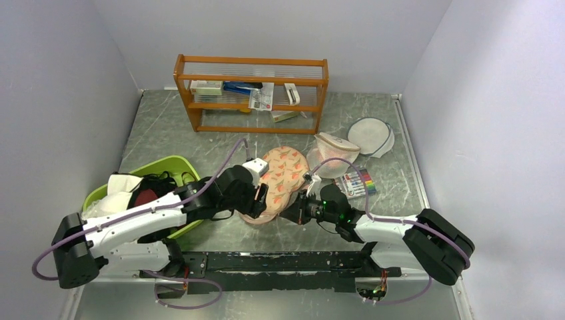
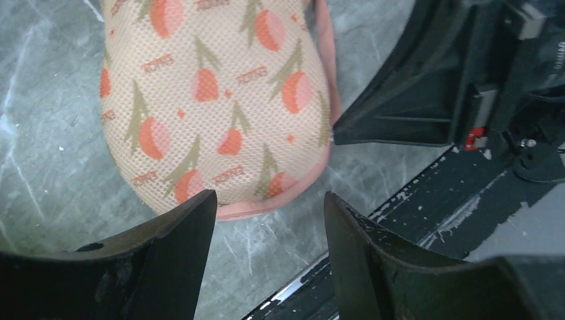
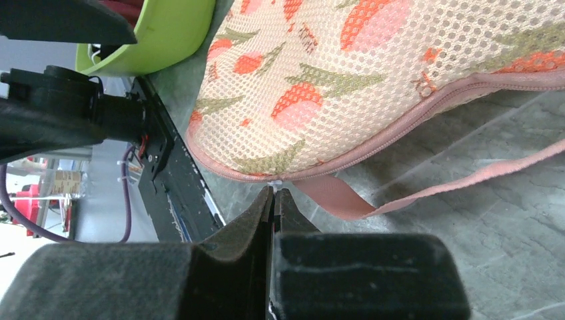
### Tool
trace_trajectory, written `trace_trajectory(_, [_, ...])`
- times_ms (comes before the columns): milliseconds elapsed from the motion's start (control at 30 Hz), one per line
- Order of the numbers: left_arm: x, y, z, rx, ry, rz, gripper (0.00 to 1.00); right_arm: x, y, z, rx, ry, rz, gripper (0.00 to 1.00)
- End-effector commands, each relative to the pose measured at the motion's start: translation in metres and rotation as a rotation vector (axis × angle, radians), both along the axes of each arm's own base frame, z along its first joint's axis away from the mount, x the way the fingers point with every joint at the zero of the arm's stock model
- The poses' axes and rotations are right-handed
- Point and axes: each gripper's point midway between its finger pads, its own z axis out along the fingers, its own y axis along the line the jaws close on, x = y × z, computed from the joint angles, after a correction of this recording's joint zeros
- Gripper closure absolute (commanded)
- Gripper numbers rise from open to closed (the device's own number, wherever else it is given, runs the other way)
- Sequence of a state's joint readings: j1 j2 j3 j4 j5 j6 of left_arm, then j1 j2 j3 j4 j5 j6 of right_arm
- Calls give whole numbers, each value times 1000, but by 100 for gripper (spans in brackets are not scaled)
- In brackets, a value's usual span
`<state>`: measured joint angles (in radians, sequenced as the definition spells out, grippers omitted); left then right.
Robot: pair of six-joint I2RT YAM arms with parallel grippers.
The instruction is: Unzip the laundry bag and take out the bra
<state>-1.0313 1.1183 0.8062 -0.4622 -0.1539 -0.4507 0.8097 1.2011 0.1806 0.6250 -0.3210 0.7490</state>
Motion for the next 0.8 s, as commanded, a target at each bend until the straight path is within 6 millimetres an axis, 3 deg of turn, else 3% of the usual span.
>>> trace_trajectory(0, [-14, -11, 12, -36, 37, -61, 29, 7, 10, 21, 56, -36, -2, 100])
trace_trajectory(100, [-9, -23, 13, -15, 25, -81, 29, 5, 10, 23, 64, -33, 0, 100])
trace_trajectory(367, [-7, -43, -21, 113, 28, -118, 32, 5, 8, 29, 59, -46, -7, 100])
trace_trajectory(567, [-4, -21, -58, 226, 74, 12, 44, 4, 9, 31, 69, -40, -4, 100])
trace_trajectory(767, [-8, -9, -69, 235, 92, 52, 62, 7, 5, 19, 42, -5, -40, 100])
